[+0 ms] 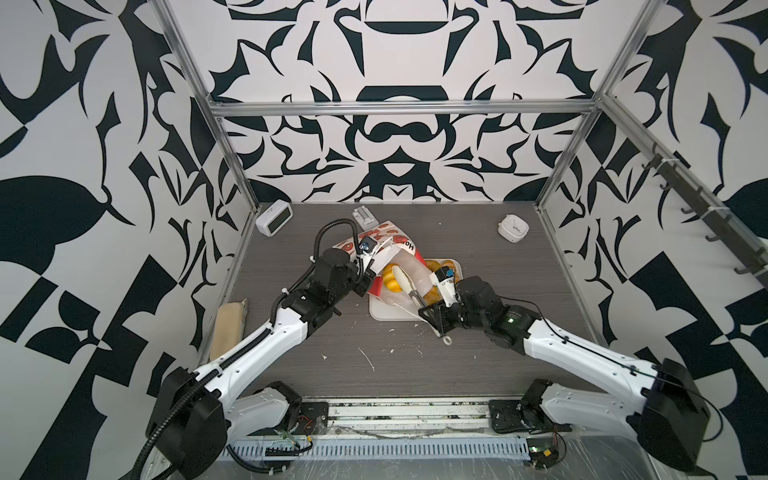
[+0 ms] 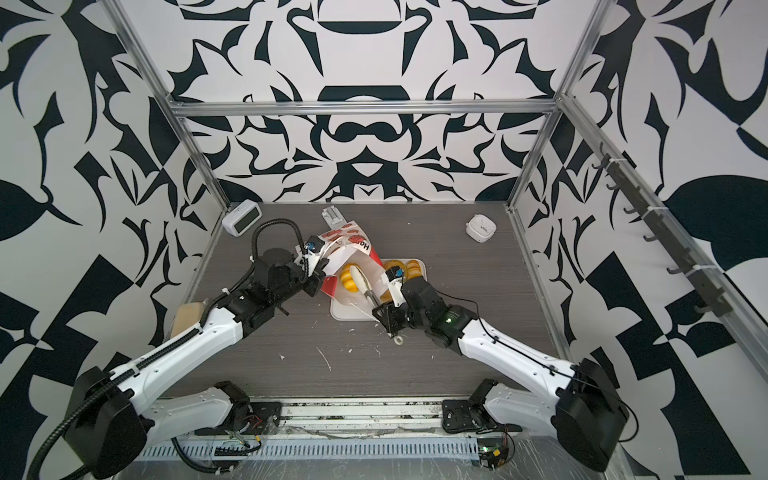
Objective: Take the fake bread out of the paper bag
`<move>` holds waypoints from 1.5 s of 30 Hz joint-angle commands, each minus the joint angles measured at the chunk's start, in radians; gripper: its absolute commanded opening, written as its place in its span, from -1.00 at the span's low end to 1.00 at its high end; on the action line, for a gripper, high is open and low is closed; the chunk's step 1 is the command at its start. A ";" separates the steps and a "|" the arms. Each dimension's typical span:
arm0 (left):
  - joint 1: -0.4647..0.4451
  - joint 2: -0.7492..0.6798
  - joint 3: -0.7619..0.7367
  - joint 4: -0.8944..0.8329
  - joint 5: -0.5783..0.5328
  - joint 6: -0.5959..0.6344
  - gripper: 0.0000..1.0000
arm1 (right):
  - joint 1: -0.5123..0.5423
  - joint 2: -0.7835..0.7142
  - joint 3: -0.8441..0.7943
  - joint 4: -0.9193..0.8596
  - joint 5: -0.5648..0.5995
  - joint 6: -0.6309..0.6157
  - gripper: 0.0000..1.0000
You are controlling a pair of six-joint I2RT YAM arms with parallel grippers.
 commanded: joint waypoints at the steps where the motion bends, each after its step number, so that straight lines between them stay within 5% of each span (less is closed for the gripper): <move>1: -0.003 0.019 0.010 -0.023 -0.028 0.000 -1.00 | 0.002 0.078 0.078 0.086 -0.030 -0.015 -0.96; 22: -0.024 -0.013 -0.026 -0.012 -0.011 0.015 -1.00 | 0.002 0.593 0.405 0.207 -0.044 -0.069 -0.98; 45: -0.024 -0.067 -0.009 -0.017 -0.050 0.022 -1.00 | -0.003 0.672 0.416 0.413 0.043 0.034 -0.99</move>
